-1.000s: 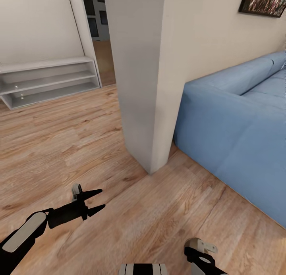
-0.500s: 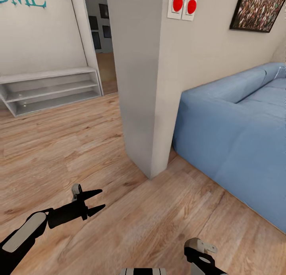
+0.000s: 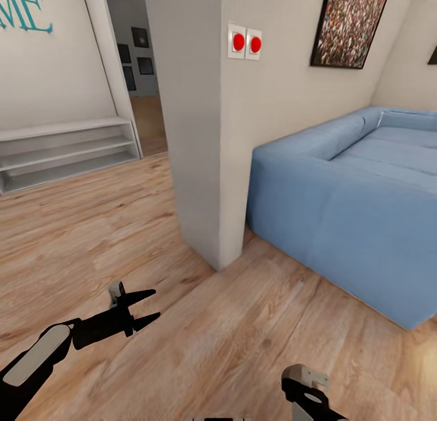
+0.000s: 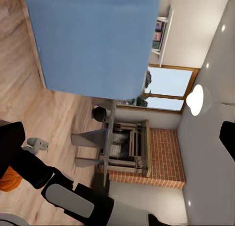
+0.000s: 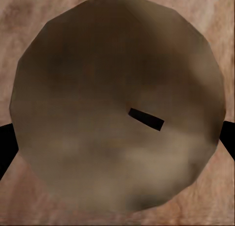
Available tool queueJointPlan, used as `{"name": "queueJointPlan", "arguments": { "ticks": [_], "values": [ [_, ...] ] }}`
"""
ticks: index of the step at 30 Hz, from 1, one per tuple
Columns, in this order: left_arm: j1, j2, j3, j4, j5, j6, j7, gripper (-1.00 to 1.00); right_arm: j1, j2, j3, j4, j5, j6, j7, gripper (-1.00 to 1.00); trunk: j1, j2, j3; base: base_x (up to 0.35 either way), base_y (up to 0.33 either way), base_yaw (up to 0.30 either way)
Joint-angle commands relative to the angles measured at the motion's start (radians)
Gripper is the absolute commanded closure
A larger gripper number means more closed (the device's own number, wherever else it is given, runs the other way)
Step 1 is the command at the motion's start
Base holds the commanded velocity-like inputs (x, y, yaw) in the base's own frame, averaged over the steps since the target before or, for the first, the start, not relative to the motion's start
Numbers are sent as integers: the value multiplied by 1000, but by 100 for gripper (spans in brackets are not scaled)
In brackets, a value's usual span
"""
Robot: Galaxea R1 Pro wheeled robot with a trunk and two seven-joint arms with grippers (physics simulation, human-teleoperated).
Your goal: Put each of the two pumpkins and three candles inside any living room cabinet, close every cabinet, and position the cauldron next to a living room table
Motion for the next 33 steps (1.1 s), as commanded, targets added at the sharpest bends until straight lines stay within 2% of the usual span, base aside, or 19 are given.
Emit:
{"name": "queueJointPlan", "arguments": {
  "ticks": [1, 12, 19, 33],
  "values": [
    [0, 1, -2, 1, -2, 0, -7, -100, -1, 1, 8, 1, -11, -4, -3, 100, -5, 7, 2, -307, 120, -287],
    [0, 2, -1, 2, -3, 0, -7, -100, -1, 1, 9, 1, -11, -4, -2, 100, -47, 84, 37, -307, 120, -288],
    [0, 30, 0, 23, -1, 0, -9, -100, -1, 1, 9, 0, -11, -4, -1, 100, -74, 133, 59, -142, 52, -267],
    [0, 35, 1, 24, -1, 0, -10, -100, -1, 3, 9, 0, -11, -4, -3, 100, -127, 231, 103, -4, 1, -21]
  ]
}}
